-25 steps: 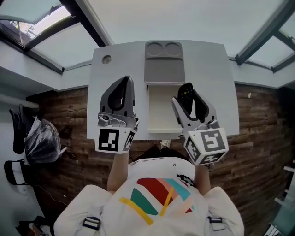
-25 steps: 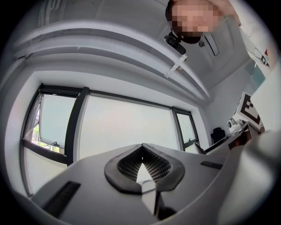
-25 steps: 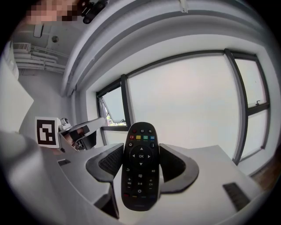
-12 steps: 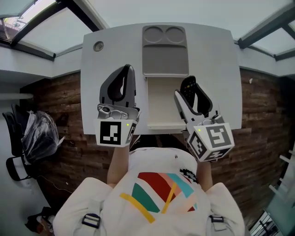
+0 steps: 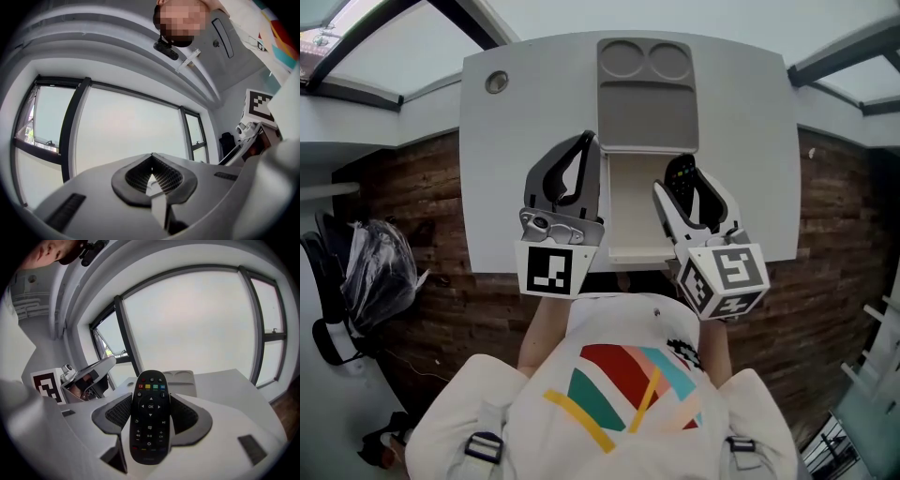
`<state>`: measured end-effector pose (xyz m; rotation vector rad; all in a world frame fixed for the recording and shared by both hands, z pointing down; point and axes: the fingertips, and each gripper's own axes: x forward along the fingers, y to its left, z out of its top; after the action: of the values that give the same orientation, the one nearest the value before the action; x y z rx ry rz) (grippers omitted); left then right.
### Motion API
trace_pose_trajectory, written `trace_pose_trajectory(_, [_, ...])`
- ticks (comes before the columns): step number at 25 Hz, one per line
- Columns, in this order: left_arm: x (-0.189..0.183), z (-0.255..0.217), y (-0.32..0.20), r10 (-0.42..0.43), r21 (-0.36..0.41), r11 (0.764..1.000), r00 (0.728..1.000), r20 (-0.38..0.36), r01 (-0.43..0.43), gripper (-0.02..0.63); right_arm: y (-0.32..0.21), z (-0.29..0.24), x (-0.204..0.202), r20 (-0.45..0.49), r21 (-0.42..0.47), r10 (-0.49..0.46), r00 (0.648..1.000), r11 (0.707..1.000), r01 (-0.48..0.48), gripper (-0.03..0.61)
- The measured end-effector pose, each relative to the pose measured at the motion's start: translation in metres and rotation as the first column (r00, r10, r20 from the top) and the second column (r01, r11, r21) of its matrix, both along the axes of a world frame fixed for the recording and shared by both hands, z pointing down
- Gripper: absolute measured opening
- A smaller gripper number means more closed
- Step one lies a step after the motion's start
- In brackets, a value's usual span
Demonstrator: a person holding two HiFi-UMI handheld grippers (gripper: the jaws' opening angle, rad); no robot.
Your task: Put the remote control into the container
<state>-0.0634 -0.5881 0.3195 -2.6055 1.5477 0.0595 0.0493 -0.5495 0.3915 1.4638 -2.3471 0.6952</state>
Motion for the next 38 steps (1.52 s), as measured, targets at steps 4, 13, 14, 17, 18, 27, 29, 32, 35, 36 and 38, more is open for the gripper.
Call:
trace_pose_trajectory(4, [-0.002, 0.01, -0.001, 0.023, -0.017, 1.0, 1.0, 0.009, -0.023, 0.008, 0.002, 0.029, -0.012, -0.005, -0.072, -0.012, 1.0, 0.997, 0.011, 0.256])
trace_pose_trajectory(13, [-0.019, 0.036, -0.01, -0.004, -0.073, 0.997, 1.0, 0.015, 0.005, 0.008, 0.018, 0.103, -0.022, -0.113, -0.235, -0.06, 0.992, 0.971, 0.032, 0.256])
trace_pose_trajectory(14, [-0.02, 0.038, -0.01, -0.008, -0.078, 0.997, 1.0, 0.013, 0.009, 0.008, 0.02, 0.111, -0.023, -0.129, -0.253, -0.071, 0.989, 0.967, 0.036, 0.256])
trace_pose_trajectory(17, [-0.023, 0.046, -0.011, -0.011, -0.088, 0.996, 1.0, 0.018, 0.012, 0.008, 0.025, 0.132, -0.026, -0.166, -0.304, -0.11, 0.98, 0.951, 0.056, 0.256])
trace_pose_trajectory(18, [-0.023, 0.049, -0.011, -0.011, -0.093, 0.996, 1.0, 0.024, 0.013, 0.008, 0.025, 0.139, -0.026, -0.176, -0.317, -0.121, 0.977, 0.947, 0.06, 0.256])
trace_pose_trajectory(27, [-0.028, 0.065, -0.013, -0.023, -0.133, 0.991, 0.999, 0.037, 0.028, 0.008, 0.023, 0.18, -0.035, -0.272, -0.402, -0.219, 0.937, 0.91, 0.096, 0.256])
trace_pose_trajectory(29, [-0.03, 0.065, -0.015, -0.027, -0.137, 0.99, 0.999, 0.037, 0.032, 0.006, 0.024, 0.185, -0.036, -0.292, -0.412, -0.232, 0.928, 0.906, 0.096, 0.256])
trace_pose_trajectory(32, [-0.031, 0.066, -0.016, -0.028, -0.14, 0.99, 0.999, 0.038, 0.033, 0.008, 0.024, 0.186, -0.037, -0.309, -0.411, -0.245, 0.919, 0.906, 0.103, 0.256])
trace_pose_trajectory(35, [-0.03, 0.068, -0.017, -0.028, -0.145, 0.989, 0.999, 0.029, 0.032, 0.008, 0.025, 0.188, -0.038, -0.336, -0.405, -0.255, 0.907, 0.908, 0.105, 0.256])
trace_pose_trajectory(36, [-0.029, 0.068, -0.018, -0.027, -0.145, 0.989, 0.999, 0.028, 0.031, 0.008, 0.025, 0.188, -0.038, -0.346, -0.4, -0.26, 0.901, 0.91, 0.109, 0.256])
trace_pose_trajectory(38, [-0.028, 0.068, -0.019, -0.023, -0.144, 0.989, 0.999, 0.027, 0.027, 0.008, 0.025, 0.188, -0.039, -0.356, -0.391, -0.268, 0.895, 0.913, 0.118, 0.256])
